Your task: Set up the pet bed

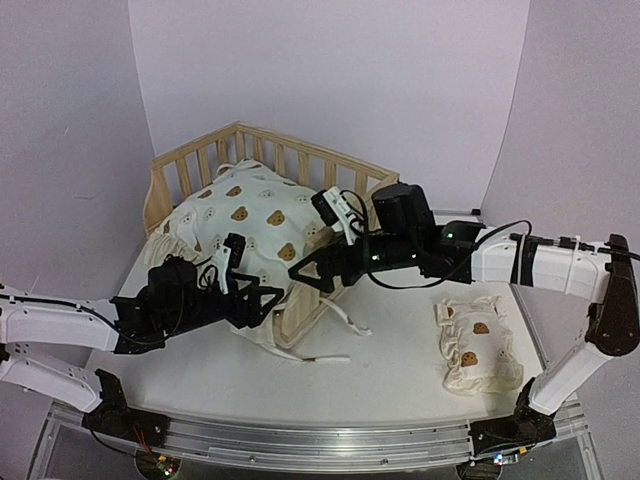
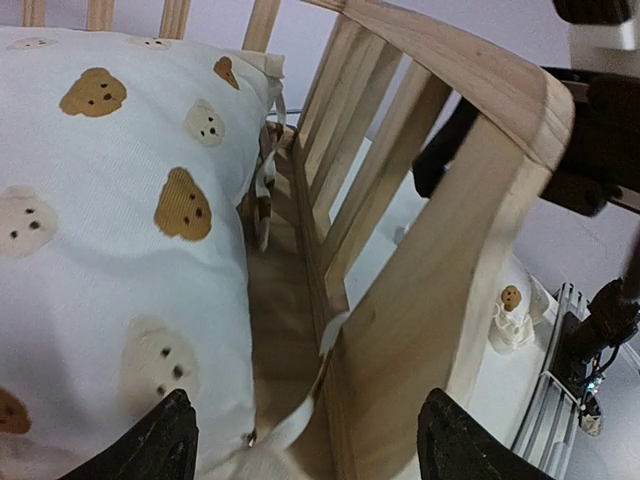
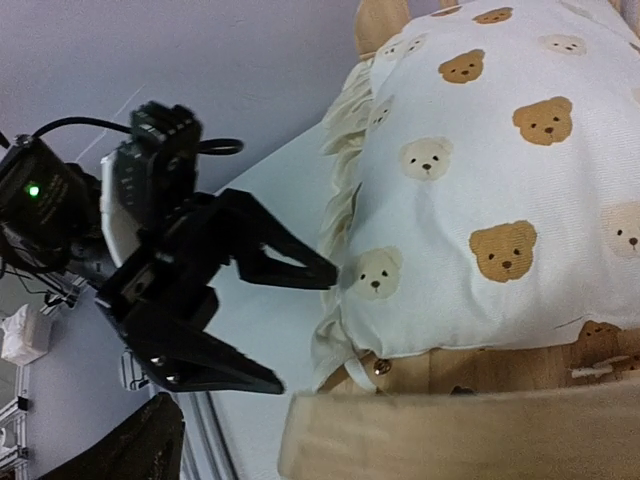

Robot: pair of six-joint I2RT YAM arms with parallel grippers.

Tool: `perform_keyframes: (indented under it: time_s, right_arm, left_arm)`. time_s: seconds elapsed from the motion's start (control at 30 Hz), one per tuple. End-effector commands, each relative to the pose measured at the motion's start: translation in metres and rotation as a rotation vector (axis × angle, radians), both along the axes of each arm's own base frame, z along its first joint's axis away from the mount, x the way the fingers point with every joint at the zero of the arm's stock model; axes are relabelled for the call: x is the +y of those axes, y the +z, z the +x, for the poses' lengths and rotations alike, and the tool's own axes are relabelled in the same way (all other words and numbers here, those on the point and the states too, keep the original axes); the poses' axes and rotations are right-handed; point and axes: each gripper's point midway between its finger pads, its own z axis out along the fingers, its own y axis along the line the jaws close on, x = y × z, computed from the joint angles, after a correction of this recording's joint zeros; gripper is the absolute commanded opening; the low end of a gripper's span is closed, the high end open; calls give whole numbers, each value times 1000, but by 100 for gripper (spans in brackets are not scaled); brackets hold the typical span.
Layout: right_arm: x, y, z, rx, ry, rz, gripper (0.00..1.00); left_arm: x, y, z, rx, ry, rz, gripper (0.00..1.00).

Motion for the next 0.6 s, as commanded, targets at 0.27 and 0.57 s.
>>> perform_keyframes:
  time_s: [0.27,0.57]
  right_arm:
    - [-29,10,15,-62,-121,-135,98]
    - [-114,26,57,-116,-319,-217,98]
  left_arm:
    - [21,24,-41,104,-92,-217,79]
    - [-34,53,-42,92,-282,-143,75]
